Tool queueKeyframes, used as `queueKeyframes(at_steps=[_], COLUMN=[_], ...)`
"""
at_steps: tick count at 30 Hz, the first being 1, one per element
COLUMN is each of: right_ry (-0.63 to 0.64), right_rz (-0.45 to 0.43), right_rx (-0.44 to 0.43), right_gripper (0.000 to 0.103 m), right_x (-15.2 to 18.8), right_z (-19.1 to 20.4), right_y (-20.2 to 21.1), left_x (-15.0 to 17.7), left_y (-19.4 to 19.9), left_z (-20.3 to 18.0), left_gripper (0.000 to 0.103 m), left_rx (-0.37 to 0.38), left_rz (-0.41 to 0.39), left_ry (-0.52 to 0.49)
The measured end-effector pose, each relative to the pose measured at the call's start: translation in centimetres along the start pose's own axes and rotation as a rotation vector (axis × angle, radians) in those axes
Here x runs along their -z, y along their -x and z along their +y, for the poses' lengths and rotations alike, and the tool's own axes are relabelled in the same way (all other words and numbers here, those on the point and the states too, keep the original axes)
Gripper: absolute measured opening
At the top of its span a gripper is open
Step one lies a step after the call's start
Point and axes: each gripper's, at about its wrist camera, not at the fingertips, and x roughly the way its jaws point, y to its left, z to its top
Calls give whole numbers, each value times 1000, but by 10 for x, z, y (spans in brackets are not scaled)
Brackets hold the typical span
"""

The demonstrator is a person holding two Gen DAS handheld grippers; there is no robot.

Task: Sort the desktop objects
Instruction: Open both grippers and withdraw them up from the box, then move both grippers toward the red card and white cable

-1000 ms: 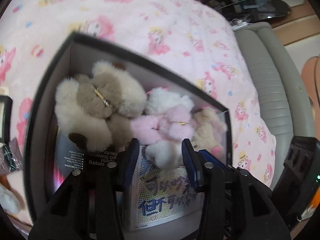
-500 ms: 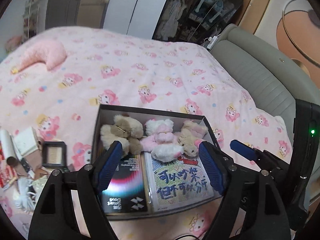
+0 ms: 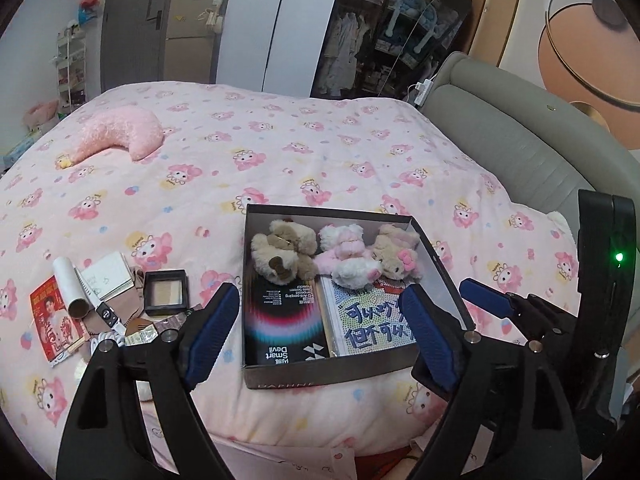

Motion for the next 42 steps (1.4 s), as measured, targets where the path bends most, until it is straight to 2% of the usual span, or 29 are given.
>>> queueKeyframes(at_steps=[8, 15, 19, 23, 26, 28, 30, 32, 36, 38, 39, 40, 42], right_ry=[31, 174, 277, 371, 396, 452, 515, 531, 528, 518, 519, 522, 516], right_rz=[41, 79, 105, 124, 175, 201, 232, 318, 411, 450, 470, 481, 512], right_rx=[-46, -148, -242, -278, -306, -360, -475, -542, -526, -528, -532, -535, -549], right_gripper=[63, 63, 63, 63, 63, 63, 63, 63, 63, 60, 58, 51, 45], right_x=[12, 19, 19, 19, 19, 21, 26, 32, 37, 35, 35, 34, 34], right_z=[29, 100, 156, 203, 229, 252, 278, 301, 331, 341, 346, 349, 358], right_y=[0, -12, -22, -40, -62, -72, -81, -99, -143, -162, -171, -177, -189], left_x=[12, 28, 36, 50, 66, 80, 93, 106, 128, 137, 140, 143, 144], left_y=[17, 32, 43, 52, 51, 48, 42, 37, 25, 17, 13, 9, 2], left_z=[30, 84, 132, 182, 227, 258, 289, 315, 359, 377, 384, 389, 399], left_gripper=[85, 85, 84, 84, 83, 83, 80, 72, 62, 54, 52, 49, 40], left_rx=[-22, -54, -81, -151, -187, -197, -178, -196, -204, -199, -196, -189, -174], left_rz=[11, 30, 24, 11, 13, 21, 45, 58, 68, 77, 79, 79, 80], left_ry=[29, 106, 194, 276, 372, 449, 531, 594, 703, 751, 767, 779, 797])
